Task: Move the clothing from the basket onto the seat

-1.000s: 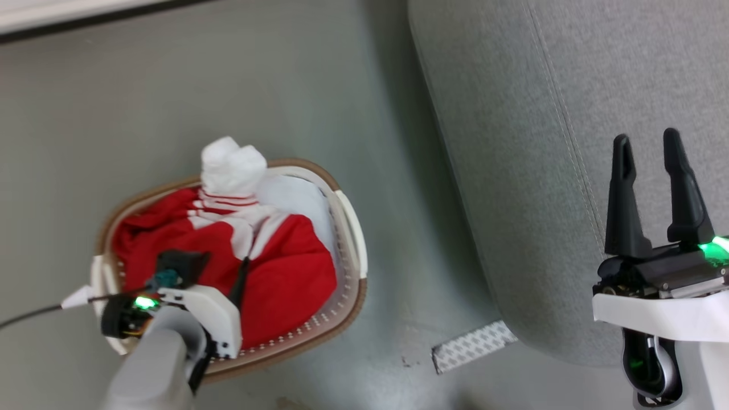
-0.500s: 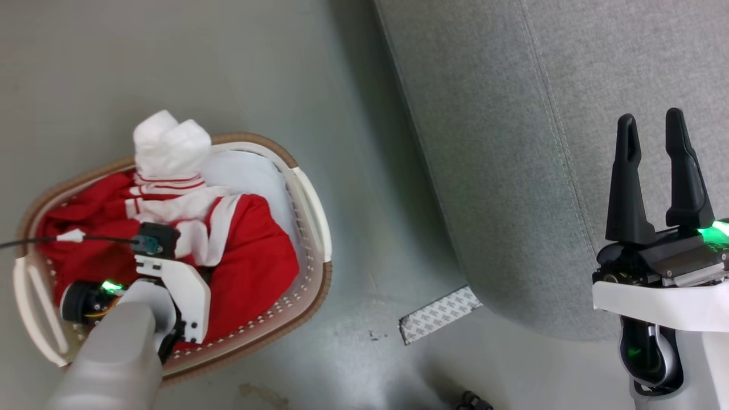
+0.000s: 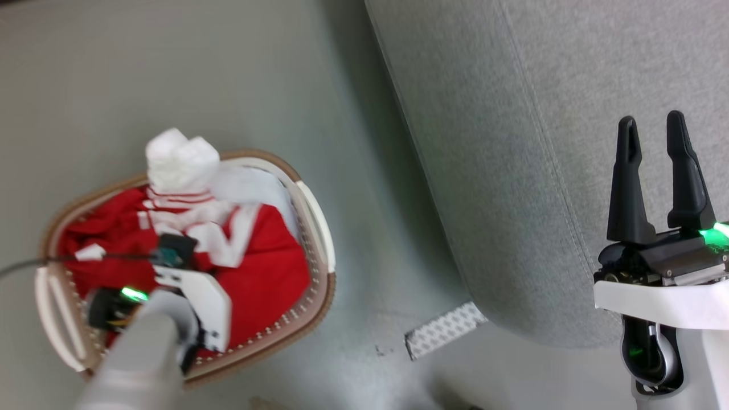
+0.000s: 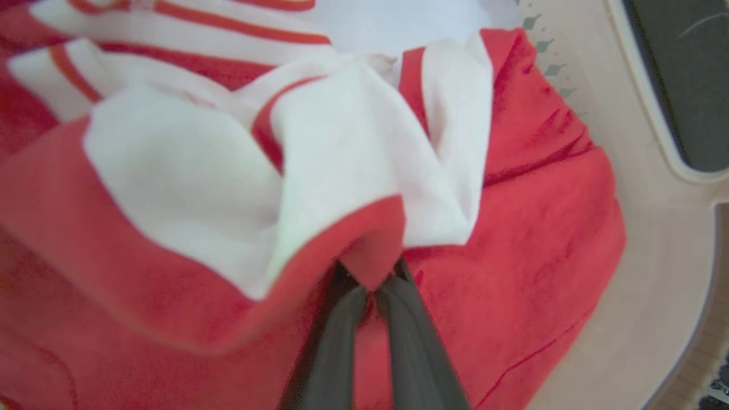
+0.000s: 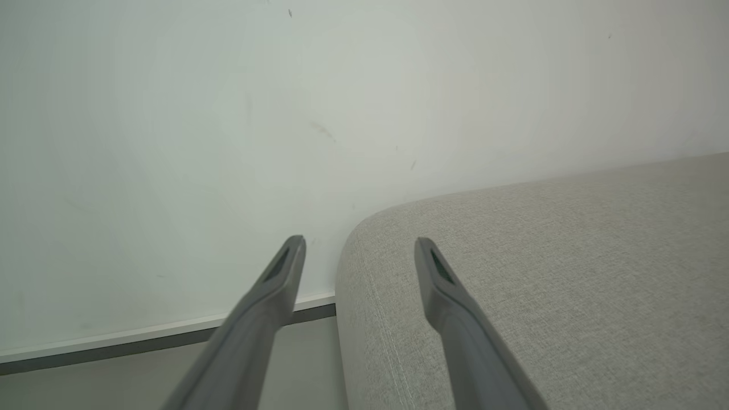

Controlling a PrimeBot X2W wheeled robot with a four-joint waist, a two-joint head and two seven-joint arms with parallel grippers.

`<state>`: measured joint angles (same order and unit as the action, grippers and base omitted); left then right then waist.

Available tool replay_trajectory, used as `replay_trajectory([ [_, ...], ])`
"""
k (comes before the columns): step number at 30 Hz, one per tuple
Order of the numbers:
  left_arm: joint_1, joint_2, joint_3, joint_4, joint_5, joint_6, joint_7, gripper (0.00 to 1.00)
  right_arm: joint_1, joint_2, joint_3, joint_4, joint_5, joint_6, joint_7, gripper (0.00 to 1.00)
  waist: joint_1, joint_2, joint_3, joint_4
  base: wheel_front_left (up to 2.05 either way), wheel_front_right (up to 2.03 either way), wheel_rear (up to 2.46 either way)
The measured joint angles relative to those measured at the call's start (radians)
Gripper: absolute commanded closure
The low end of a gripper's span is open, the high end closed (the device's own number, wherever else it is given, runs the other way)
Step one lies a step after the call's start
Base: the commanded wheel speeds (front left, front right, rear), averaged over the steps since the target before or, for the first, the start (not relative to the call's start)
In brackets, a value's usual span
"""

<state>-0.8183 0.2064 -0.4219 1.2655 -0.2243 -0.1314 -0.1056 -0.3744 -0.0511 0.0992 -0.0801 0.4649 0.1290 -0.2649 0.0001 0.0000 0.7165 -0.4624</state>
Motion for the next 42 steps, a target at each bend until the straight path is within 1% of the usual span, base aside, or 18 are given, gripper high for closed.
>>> replay_trajectory([
  [3, 0.032, -0.039, -0.017, -0.01, -0.037, 0.0, -0.047, 1.0, 0.01, 0.001, -0.008, 0.012, -0.029, 0.0, 0.0, 0.0, 0.0, 0.0, -0.046, 0.018, 0.0, 0.0, 0.0],
  [8, 0.096, -0.099, -0.072, -0.056, -0.1, 0.0, -0.112, 1.0, 0.055, 0.001, -0.028, 0.03, -0.084, 0.0, 0.0, 0.0, -0.0001, 0.0, -0.147, 0.064, 0.0, 0.0, 0.0],
  [13, 0.162, -0.12, -0.137, -0.14, -0.179, 0.0, -0.145, 1.0, 0.105, 0.0, -0.043, 0.049, -0.132, 0.0, 0.0, 0.0, -0.0002, 0.0, -0.259, 0.125, 0.0, 0.0, 0.0],
  [17, 0.21, -0.126, -0.187, -0.226, -0.243, 0.0, -0.156, 1.0, 0.144, -0.022, -0.047, 0.061, -0.141, 0.0, 0.0, 0.0, -0.0003, 0.0, -0.35, 0.178, 0.0, 0.0, 0.0],
  [20, 0.24, -0.115, -0.196, -0.316, -0.281, 0.0, -0.158, 1.0, 0.173, -0.039, -0.044, 0.07, -0.141, 0.0, 0.0, 0.0, -0.0003, 0.0, -0.416, 0.217, 0.0, 0.0, 0.0],
  [23, 0.28, -0.093, -0.188, -0.412, -0.295, 0.0, -0.159, 1.0, 0.203, -0.048, -0.04, 0.079, -0.141, 0.0, 0.0, 0.0, -0.0004, 0.0, -0.48, 0.25, 0.0, 0.0, 0.0],
  [27, 0.33, -0.066, -0.156, -0.536, -0.294, 0.0, -0.159, 1.0, 0.245, -0.053, -0.028, 0.092, -0.137, 0.0, 0.0, 0.0, -0.0004, 0.0, -0.559, 0.288, 0.0, 0.0, 0.0],
  [31, 0.367, -0.05, -0.105, -0.662, -0.267, 0.0, -0.159, 1.0, 0.284, -0.055, -0.009, 0.107, -0.123, 0.0, 0.0, 0.0, -0.0005, 0.0, -0.628, 0.317, 0.0, 0.0, 0.0],
  [36, 0.374, -0.041, -0.083, -0.779, -0.229, 0.0, -0.159, 1.0, 0.307, -0.056, 0.019, 0.12, -0.107, 0.0, 0.0, 0.0, -0.0004, 0.0, -0.687, 0.345, 0.0, 0.0, 0.0],
  [42, 0.339, -0.032, -0.073, -0.856, -0.21, 0.0, -0.159, 1.0, 0.314, -0.062, 0.051, 0.132, -0.095, 0.0, 0.0, 0.0, -0.0004, 0.0, -0.719, 0.359, 0.0, 0.0, 0.0],
])
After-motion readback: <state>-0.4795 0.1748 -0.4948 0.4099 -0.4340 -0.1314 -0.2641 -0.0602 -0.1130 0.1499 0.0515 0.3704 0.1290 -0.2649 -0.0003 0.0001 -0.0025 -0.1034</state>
